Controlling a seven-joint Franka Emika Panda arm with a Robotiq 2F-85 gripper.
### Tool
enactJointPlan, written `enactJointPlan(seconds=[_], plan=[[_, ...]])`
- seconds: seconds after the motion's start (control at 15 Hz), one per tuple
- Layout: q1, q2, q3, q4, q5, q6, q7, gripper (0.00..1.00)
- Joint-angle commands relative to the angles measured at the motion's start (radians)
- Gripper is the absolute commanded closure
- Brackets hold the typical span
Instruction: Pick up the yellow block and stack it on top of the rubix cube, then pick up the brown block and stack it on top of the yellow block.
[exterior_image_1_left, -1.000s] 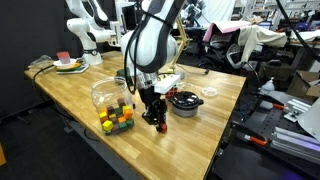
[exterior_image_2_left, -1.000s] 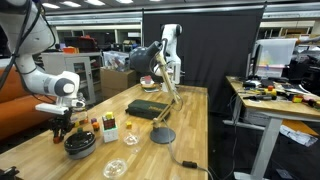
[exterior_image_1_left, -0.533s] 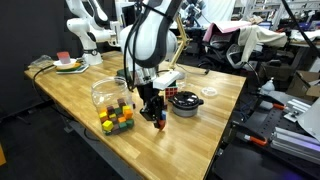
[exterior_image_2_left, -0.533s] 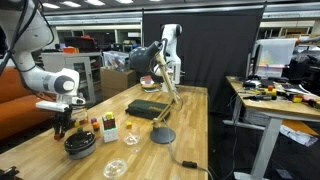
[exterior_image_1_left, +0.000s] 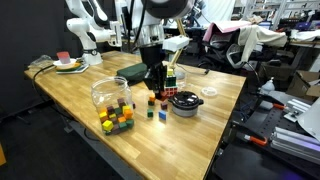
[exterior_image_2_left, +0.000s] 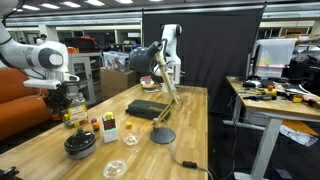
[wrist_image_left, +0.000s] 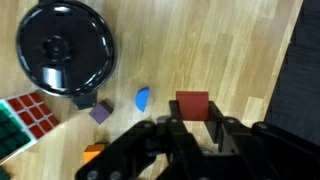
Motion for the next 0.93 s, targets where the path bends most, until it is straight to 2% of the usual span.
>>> enactJointPlan(seconds=[0.0, 0.13, 0.2, 0.33, 0.4, 0.53, 0.73, 0.8, 0.87], plan=[[-0.016, -0.14, -0.023, -0.061, -0.101, -0.055, 0.033, 0.93], [-0.04, -0.175, -0.026, -0.047, -0.133, -0.107, 0.004, 0.93], [-0.06, -0.181, -0.019, -0.036, -0.096, -0.128, -0.053, 0.93], [-0.093, -0.188, 0.003, -0.034, 0.04, -0.137, -0.25, 0.93], [-0.074, -0.183, -0.011, -0.036, -0.038, -0.112, -0.125, 0.71], [-0.086, -0.181, -0.004, -0.036, 0.016, -0.117, -0.21, 0.71], [-0.086, -0.181, 0.001, -0.037, 0.018, -0.119, -0.218, 0.71], [-0.086, -0.181, 0.002, -0.037, 0.018, -0.119, -0.218, 0.93], [-0.087, -0.168, 0.003, -0.031, 0.022, -0.1, -0.226, 0.93]])
